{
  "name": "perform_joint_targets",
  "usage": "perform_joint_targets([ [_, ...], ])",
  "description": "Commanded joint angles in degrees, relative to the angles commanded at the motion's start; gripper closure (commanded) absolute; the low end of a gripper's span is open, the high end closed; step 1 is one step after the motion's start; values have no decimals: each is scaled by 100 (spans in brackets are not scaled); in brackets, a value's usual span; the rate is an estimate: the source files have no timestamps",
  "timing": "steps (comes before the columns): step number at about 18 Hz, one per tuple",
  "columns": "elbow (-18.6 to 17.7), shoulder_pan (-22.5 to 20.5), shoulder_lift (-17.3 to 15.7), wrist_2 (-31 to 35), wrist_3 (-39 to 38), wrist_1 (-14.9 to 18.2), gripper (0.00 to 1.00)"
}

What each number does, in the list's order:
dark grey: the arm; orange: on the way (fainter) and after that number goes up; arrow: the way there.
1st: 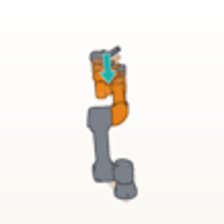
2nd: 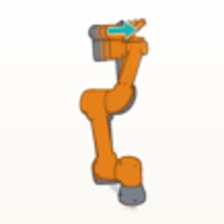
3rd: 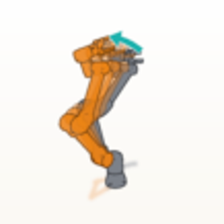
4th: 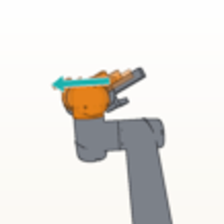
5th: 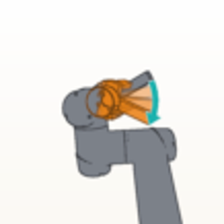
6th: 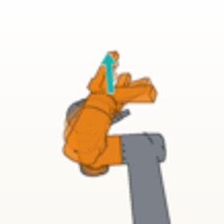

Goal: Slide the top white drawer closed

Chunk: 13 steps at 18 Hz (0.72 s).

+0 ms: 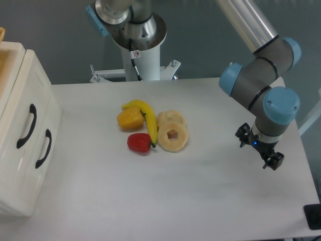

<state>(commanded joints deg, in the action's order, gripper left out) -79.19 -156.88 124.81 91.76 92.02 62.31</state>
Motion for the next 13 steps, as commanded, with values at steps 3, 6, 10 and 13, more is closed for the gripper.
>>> perform_joint_targets([
  [3, -140, -26, -96, -358, -262, -9, 0],
  [6, -324, -44, -167, -466, -448, -44, 0],
  [10, -720, -158, -438, -501, -439, -166, 0],
  [13, -896, -141, -738, -457, -474, -158, 0],
])
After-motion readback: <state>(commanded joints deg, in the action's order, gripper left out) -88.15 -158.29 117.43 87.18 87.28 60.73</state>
